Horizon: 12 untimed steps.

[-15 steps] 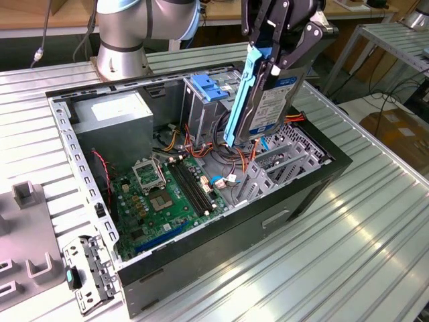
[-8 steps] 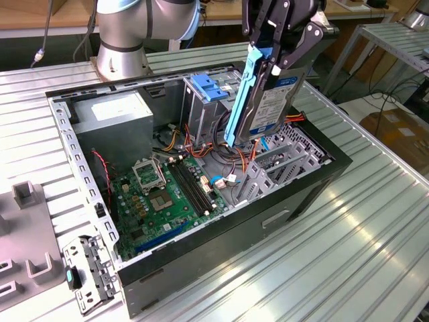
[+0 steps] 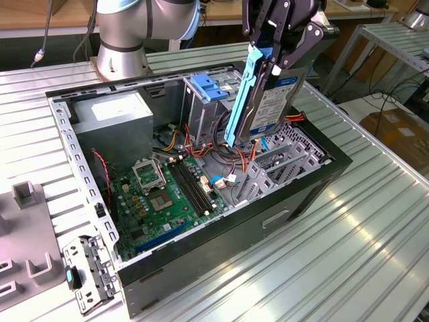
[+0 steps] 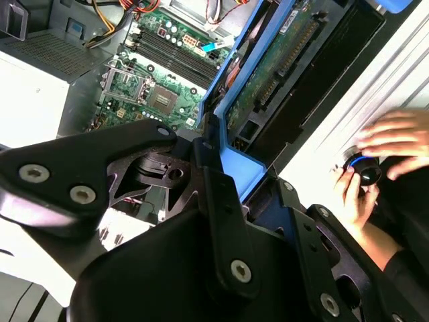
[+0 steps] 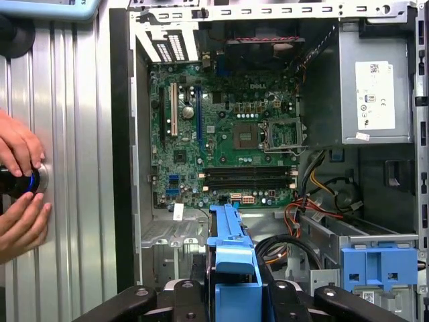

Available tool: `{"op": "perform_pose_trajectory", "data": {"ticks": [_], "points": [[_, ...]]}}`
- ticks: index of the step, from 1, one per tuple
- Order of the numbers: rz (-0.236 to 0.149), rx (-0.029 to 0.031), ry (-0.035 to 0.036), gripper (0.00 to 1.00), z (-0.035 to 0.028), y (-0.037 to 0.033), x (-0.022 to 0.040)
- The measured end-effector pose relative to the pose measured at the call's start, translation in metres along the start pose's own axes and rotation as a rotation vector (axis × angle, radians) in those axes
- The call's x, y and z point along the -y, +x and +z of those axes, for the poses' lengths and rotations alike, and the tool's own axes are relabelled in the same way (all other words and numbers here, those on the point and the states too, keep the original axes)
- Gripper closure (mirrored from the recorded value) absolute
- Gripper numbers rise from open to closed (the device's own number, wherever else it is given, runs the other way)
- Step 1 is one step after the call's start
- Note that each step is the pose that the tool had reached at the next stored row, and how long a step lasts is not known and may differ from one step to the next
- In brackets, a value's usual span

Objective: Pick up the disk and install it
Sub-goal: 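Insert the disk into the insertion slot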

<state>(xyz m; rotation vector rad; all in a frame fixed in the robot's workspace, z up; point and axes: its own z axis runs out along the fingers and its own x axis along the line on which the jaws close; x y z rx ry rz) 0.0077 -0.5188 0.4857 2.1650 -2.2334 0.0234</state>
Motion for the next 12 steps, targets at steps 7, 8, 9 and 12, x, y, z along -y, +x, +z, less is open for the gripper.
{"op": "perform_pose_trajectory", "data": {"ticks": [7,8,9,12], "points": [[0.000,-0.0077,0.0001,0.63,0.0024,0.0018,0.0058],[0.000,-0.0078,0.0003,0.63,0.0043,0.0041,0.0079],[0.000,-0.0082,0.0003,0.63,0.0055,0.0056,0.0096],[0.000,-0.0123,0.0003,0.63,0.0100,0.0104,0.0189]]}}
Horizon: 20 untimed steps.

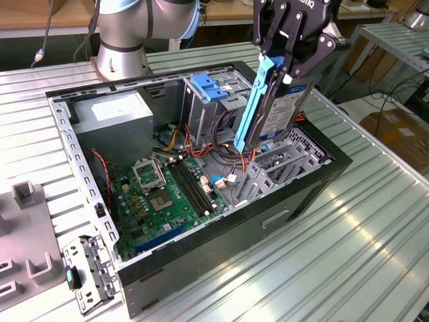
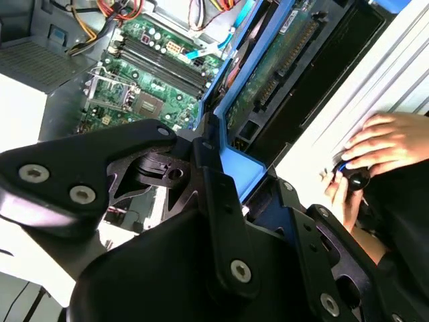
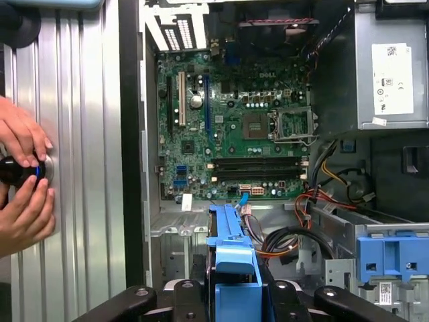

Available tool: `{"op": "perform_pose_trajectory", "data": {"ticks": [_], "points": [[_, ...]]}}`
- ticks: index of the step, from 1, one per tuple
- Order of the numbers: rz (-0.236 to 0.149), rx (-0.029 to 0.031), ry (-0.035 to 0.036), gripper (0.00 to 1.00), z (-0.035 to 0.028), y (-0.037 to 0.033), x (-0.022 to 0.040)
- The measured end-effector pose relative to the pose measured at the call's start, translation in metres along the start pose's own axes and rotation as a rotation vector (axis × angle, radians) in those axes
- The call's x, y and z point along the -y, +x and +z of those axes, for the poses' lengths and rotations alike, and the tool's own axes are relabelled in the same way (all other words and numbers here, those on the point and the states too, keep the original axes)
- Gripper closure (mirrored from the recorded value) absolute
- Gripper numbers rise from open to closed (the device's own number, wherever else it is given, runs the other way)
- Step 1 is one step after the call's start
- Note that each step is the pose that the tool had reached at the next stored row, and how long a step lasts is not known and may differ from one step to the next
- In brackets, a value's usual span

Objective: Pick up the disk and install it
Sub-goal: 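Insert the disk into the insertion slot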

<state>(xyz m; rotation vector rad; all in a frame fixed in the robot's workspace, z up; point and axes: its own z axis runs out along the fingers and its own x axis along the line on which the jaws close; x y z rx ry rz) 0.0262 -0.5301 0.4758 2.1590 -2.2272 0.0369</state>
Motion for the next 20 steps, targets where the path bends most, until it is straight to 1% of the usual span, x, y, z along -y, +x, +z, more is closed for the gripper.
{"op": "perform_pose_trajectory", "data": {"ticks": [1,2,3,5,7,9,12,16,20], "points": [[0.000,-0.0013,0.0001,0.63,0.0012,0.0009,0.0033],[0.000,-0.0023,0.0002,0.63,0.0041,0.0027,0.0100],[0.000,-0.0030,0.0002,0.63,0.0067,0.0032,0.0153],[0.000,-0.0037,0.0002,0.63,0.0096,0.0031,0.0202],[0.000,-0.0058,0.0003,0.63,0.0146,0.0027,0.0292],[0.000,-0.0076,0.0002,0.63,0.0174,0.0048,0.0344],[-0.001,-0.0073,0.0003,0.63,0.0209,0.0082,0.0366],[-0.002,-0.0074,0.0003,0.63,0.0242,0.0132,0.0372],[-0.007,-0.0074,0.0006,0.63,0.0273,0.0138,0.0372]]}}
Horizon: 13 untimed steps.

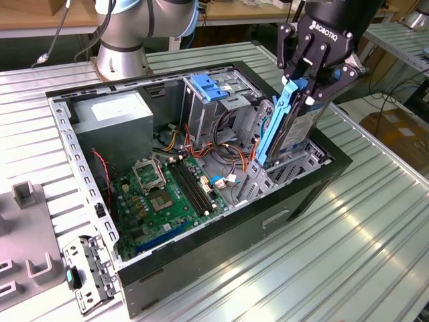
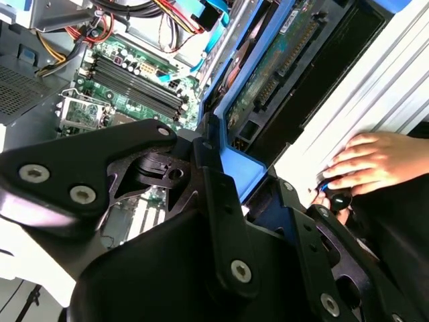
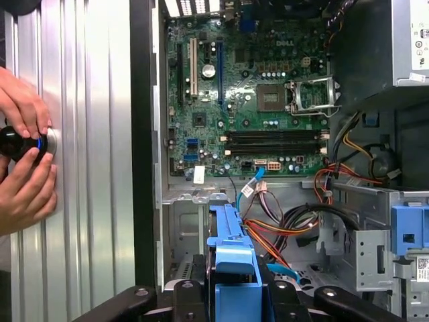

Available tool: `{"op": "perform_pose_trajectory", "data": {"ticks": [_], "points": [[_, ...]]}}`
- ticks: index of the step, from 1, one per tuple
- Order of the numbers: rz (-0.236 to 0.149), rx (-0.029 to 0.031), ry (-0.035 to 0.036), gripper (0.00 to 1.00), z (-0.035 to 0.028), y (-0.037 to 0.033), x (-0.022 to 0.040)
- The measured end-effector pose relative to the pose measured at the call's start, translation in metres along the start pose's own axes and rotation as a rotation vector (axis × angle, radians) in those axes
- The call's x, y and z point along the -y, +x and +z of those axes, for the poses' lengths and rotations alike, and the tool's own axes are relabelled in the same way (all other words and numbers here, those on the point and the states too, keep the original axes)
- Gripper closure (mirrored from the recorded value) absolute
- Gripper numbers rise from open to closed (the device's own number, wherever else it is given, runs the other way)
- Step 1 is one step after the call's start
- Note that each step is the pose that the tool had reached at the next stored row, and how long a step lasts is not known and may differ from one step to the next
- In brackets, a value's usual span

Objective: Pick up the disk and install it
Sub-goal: 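Insert the disk into the insertion slot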

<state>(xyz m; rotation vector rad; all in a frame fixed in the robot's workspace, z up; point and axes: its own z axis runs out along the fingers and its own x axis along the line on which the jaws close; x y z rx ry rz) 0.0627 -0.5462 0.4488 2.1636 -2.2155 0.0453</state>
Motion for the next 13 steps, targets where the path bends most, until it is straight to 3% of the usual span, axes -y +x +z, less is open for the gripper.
{"op": "perform_pose_trajectory", "data": {"ticks": [13], "points": [[-0.028,-0.0001,0.0006,0.63,0.0075,0.0021,-0.0005]]}}
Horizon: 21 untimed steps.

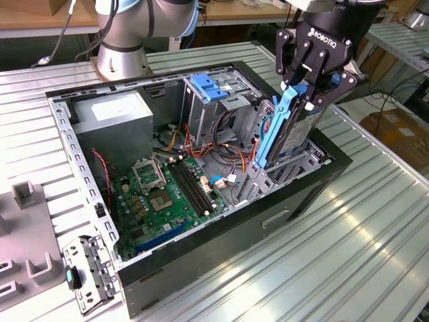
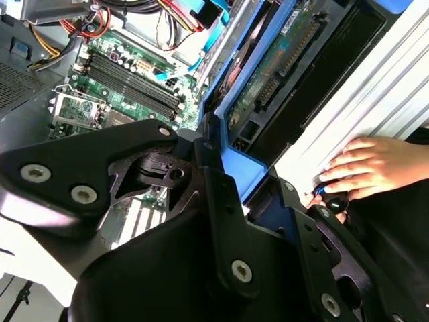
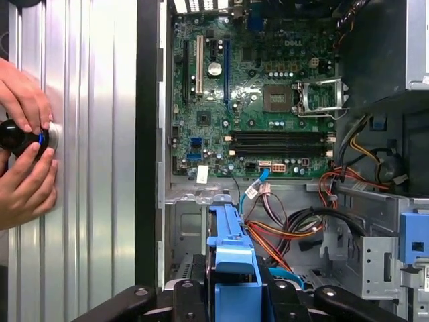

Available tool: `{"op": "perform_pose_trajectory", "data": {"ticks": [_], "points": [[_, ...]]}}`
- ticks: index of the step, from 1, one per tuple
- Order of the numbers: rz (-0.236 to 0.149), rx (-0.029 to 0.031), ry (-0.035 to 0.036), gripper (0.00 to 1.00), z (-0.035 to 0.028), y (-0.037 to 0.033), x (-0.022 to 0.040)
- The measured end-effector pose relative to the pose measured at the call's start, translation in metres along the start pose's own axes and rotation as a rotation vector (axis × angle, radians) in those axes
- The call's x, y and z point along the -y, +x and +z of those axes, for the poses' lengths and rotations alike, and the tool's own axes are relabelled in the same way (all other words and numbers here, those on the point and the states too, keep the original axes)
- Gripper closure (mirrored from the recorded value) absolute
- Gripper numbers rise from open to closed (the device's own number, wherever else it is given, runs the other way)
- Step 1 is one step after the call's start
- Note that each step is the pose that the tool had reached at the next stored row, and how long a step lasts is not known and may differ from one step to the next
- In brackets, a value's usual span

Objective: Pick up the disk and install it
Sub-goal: 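Insert the disk into the insertion slot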

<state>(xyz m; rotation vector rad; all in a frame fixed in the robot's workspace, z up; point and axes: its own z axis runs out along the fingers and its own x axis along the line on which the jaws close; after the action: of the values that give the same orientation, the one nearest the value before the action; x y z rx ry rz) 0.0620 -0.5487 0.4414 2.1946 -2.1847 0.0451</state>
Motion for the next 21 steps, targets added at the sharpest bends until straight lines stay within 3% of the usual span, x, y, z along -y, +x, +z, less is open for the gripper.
{"op": "perform_pose_trajectory", "data": {"ticks": [8,21], "points": [[0.000,-0.0001,-0.0008,0.63,0.0147,-0.0005,0.0002],[0.000,0.0000,-0.0081,0.63,0.0506,-0.0008,0.0008]]}}
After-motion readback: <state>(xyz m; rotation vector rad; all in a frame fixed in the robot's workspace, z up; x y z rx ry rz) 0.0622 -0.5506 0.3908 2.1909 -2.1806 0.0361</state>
